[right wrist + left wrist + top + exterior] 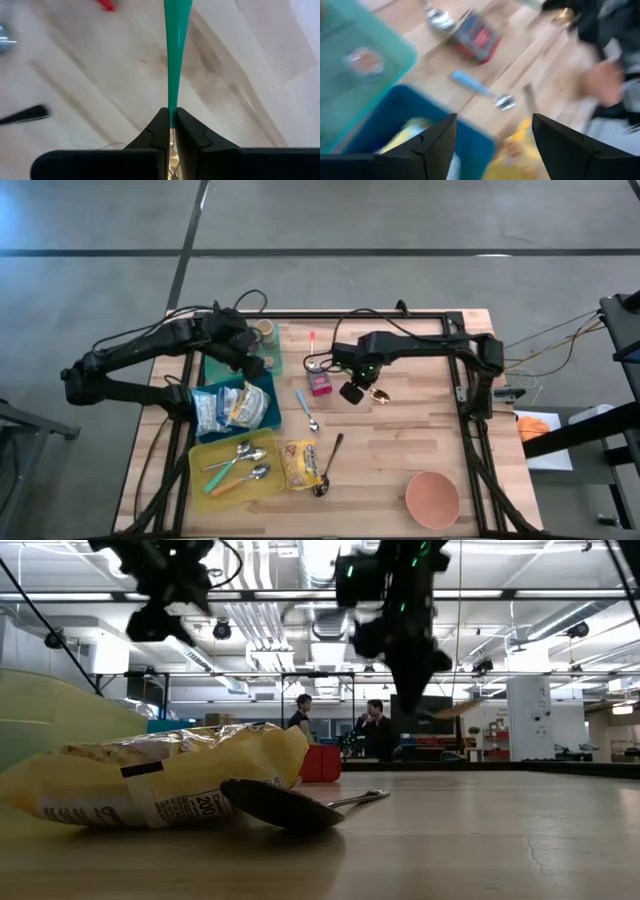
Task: Pick & Place Food Item
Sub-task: Put the green spoon into the yellow bin
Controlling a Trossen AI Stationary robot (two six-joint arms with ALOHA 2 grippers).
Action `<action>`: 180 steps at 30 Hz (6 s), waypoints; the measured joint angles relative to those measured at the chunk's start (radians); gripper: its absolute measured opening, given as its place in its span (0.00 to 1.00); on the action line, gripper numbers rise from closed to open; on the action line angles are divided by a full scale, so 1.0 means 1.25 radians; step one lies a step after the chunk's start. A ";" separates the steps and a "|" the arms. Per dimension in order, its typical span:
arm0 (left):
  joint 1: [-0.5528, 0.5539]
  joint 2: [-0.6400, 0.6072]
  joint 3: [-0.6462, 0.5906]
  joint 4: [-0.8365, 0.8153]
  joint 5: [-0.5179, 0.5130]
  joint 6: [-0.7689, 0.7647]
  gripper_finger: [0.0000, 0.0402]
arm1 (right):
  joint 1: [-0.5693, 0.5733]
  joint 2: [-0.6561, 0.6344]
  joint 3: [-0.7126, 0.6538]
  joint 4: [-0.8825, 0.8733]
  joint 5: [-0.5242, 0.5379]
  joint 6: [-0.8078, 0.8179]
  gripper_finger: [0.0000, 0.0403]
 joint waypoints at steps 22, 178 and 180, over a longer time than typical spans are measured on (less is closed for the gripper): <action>-0.068 0.203 -0.001 0.556 0.122 -0.372 0.66 | 0.149 -0.147 0.003 0.134 0.039 0.153 0.03; -0.629 0.194 0.016 -0.183 0.062 0.188 0.01 | 0.223 -0.146 0.027 0.190 0.099 0.186 0.77; -0.612 0.225 0.024 -0.184 0.062 0.206 0.01 | 0.229 -0.146 0.027 0.190 0.098 0.186 0.77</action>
